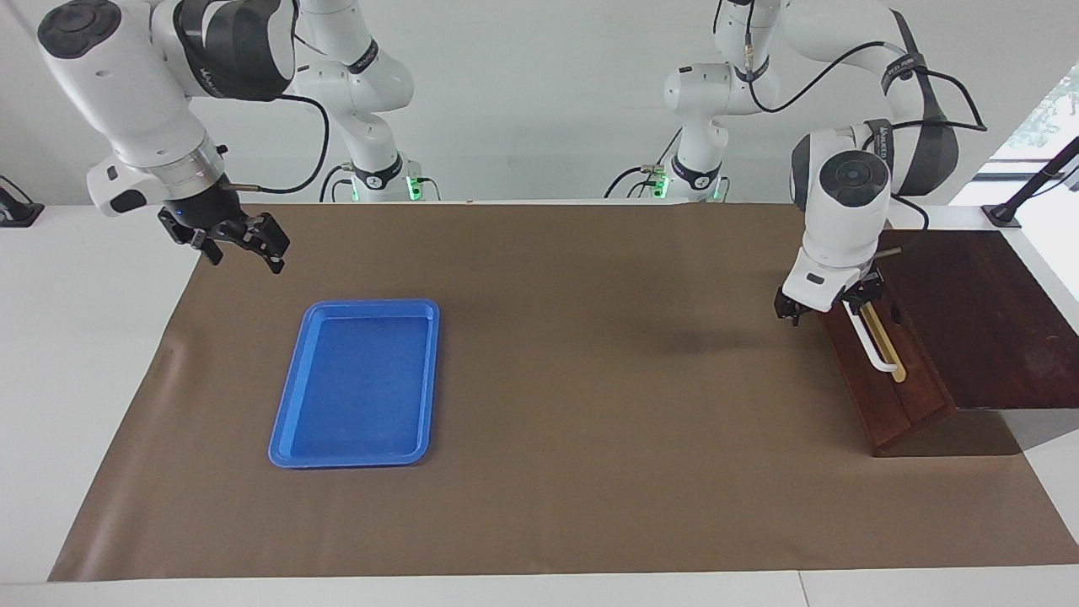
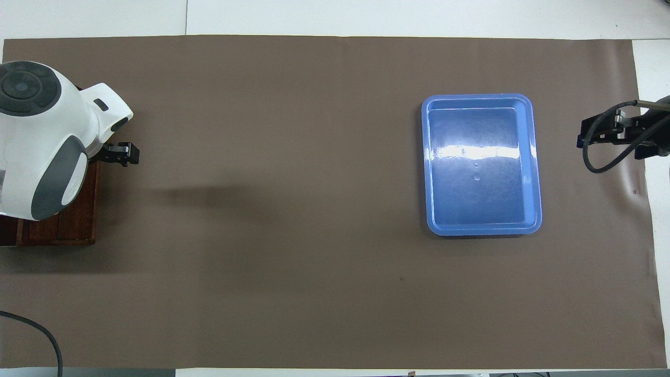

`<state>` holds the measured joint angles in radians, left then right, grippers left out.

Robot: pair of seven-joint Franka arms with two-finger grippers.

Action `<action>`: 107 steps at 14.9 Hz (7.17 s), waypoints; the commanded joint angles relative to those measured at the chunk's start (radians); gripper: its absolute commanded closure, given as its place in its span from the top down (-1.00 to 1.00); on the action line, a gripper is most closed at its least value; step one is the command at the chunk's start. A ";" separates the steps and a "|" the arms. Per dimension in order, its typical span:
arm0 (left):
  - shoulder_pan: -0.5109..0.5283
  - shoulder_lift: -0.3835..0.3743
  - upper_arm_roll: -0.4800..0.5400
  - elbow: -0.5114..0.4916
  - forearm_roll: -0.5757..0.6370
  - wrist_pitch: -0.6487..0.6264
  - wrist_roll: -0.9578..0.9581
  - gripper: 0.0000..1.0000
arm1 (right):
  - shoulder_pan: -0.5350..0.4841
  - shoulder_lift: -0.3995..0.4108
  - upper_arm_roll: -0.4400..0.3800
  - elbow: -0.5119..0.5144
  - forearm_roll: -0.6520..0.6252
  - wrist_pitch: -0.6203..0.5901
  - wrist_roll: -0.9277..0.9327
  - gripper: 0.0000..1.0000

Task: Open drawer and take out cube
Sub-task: 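Pull the drawer open with the left gripper while the right gripper advances, then grasp the yellow cube inside the drawer with the left gripper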

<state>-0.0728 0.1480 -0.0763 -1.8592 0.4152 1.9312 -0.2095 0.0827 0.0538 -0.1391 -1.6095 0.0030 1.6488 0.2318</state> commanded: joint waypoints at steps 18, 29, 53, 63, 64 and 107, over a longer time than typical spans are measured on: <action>0.015 0.087 0.070 -0.025 0.166 0.199 -0.005 1.00 | 0.012 0.120 0.012 -0.009 0.437 0.020 1.118 0.95; -0.033 0.127 0.049 -0.028 0.154 0.232 -0.203 1.00 | 0.083 0.205 0.013 -0.009 0.718 0.132 1.172 0.95; -0.211 0.128 0.049 0.144 -0.099 0.013 -0.314 1.00 | 0.203 0.354 0.015 0.003 0.951 0.212 1.009 0.99; -0.007 0.067 0.069 0.333 -0.364 -0.187 -0.526 1.00 | 0.204 0.344 0.015 -0.050 1.016 0.284 1.008 0.98; 0.017 0.047 0.069 0.321 -0.363 -0.184 -0.589 1.00 | 0.210 0.344 0.015 -0.050 1.016 0.286 1.008 0.98; 0.076 0.047 0.072 0.245 -0.401 -0.096 -1.441 -1.00 | 0.261 0.354 0.015 -0.050 0.997 0.384 1.012 0.94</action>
<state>0.0460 0.1067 -0.0135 -1.8141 0.0418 1.9770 -1.6299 0.3393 0.4091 -0.1254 -1.6506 0.9972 2.0099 1.2698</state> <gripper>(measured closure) 0.449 0.031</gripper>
